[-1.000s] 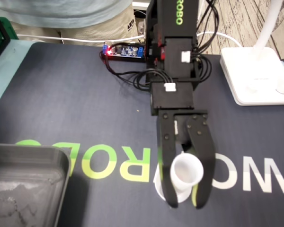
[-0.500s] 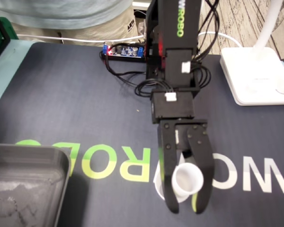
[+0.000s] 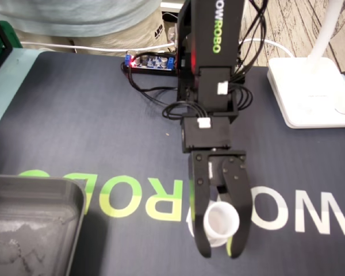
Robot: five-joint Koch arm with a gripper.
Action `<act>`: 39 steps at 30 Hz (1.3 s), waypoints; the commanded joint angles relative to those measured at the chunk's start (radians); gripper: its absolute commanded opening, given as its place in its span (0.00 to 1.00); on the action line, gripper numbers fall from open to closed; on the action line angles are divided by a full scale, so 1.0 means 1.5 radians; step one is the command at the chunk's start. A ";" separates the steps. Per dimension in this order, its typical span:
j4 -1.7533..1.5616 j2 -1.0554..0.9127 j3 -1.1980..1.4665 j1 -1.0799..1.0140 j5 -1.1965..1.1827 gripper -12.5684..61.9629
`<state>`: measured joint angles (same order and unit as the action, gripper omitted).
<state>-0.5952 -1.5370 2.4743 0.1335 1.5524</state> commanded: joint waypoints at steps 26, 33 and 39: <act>-0.096 -0.266 0.056 -0.020 -0.150 0.52; 0.258 -0.417 -0.034 -0.056 -0.555 0.52; 0.492 -0.476 -0.045 -0.106 -0.739 0.52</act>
<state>0.0936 -2.2243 2.4758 -0.0153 0.5170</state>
